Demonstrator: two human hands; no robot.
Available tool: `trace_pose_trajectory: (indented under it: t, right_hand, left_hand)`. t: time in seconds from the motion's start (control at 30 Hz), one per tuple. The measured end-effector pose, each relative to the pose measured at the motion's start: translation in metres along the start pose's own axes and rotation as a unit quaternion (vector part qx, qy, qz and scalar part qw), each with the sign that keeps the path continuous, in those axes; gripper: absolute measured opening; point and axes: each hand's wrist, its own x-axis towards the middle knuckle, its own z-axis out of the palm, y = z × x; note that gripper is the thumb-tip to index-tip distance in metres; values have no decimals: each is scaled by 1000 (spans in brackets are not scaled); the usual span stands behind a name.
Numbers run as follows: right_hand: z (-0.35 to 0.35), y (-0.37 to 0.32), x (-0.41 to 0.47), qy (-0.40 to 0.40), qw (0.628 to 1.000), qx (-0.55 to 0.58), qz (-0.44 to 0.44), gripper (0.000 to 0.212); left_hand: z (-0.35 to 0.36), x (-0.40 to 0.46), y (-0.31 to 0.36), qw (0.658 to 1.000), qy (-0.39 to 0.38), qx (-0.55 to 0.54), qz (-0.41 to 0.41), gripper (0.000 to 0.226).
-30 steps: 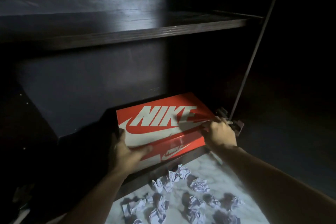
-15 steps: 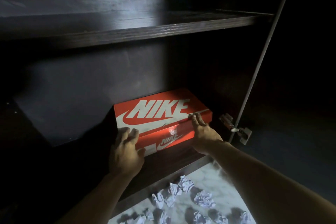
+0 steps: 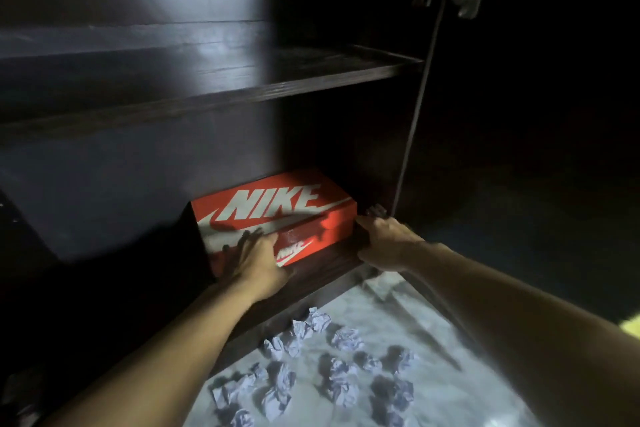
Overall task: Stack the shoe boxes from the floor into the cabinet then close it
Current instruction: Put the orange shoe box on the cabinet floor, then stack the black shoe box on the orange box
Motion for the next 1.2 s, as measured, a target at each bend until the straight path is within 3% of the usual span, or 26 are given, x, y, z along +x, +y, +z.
trace_pose_trajectory:
  t: [0.07,0.2,0.3,0.37,0.63,0.7,0.77,0.87,0.9,1.07,1.2]
  right_hand:
    - [-23,11,-36,-11,1000,-16,10,59]
    - [-65,31,-119,-56,998,-12,25,45]
    - [-90,56,-180,-75,996,6,51,42]
    - [-100,78,-222,-62,995,8,80,20]
    - [-117,161,-408,-24,978,24,207,53]
    - [-114,183,-463,-7,969,46,243,44]
    - [-105,200,-522,13,952,87,292,43]
    - [-85,215,-608,26,922,95,375,61]
    - [-78,218,-636,22,913,96,397,61]
    - [-35,215,-758,19,846,155,509,69]
    - [15,202,-832,34,785,224,576,69]
  left_hand:
    - [-15,-15,31,996,-74,-28,32,60]
    - [-44,-53,103,975,-204,-1,93,83]
    - [-57,-85,160,955,-254,36,147,88]
    - [-60,-108,198,943,-270,58,184,89]
    - [-30,-209,343,875,-328,122,333,93]
    - [-13,-242,378,847,-344,138,381,109]
    - [9,-280,412,815,-364,148,425,120]
    - [41,-345,456,761,-391,159,492,75]
    - [51,-367,468,743,-399,160,513,72]
    - [91,-473,506,660,-460,156,572,82]
    - [121,-550,514,617,-495,158,591,87]
